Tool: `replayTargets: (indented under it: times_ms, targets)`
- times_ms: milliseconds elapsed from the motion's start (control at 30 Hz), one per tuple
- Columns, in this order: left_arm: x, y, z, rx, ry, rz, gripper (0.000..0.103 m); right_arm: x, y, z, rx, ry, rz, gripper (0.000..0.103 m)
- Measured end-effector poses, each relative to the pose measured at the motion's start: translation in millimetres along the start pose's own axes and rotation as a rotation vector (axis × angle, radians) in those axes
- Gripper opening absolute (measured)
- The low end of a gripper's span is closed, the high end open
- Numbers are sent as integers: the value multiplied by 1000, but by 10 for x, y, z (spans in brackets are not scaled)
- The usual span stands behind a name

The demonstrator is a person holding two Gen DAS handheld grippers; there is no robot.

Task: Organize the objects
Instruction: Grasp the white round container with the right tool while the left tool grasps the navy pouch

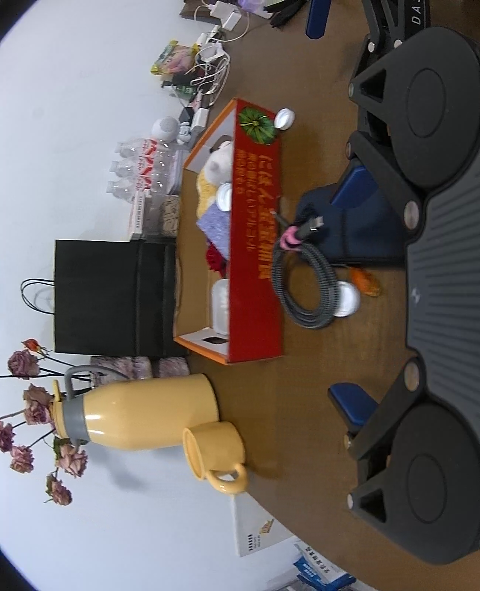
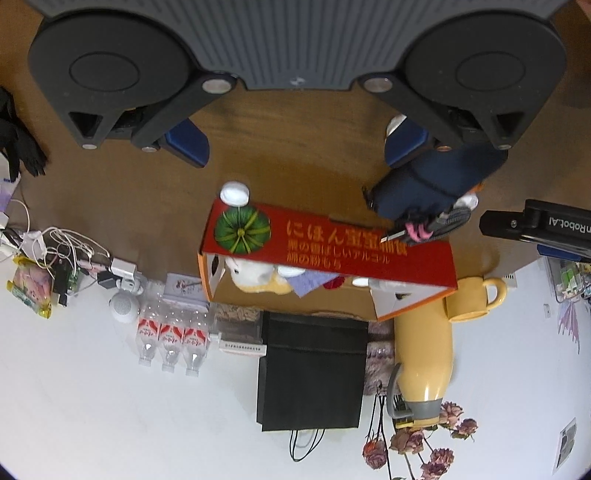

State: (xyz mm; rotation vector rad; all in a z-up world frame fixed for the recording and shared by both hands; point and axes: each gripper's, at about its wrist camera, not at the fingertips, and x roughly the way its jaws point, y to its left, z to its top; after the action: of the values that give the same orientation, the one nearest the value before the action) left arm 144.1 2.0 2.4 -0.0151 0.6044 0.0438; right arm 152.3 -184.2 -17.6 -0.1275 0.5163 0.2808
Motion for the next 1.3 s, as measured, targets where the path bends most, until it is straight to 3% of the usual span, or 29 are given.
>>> replayTargets:
  times_ms: [633, 900, 1033, 1300]
  targets:
    - [-54, 141, -179, 1, 62, 7, 101, 329, 387, -88, -96, 113, 80, 101]
    - [-32, 186, -191, -19, 63, 15, 101, 456, 438, -48, -93, 121, 173, 63]
    - [-30, 189, -197, -25, 66, 11, 101, 422, 480, -68, -108, 106, 227, 31]
    - [5, 123, -196, -20, 77, 5, 101, 358, 434, -67, -78, 68, 233, 28]
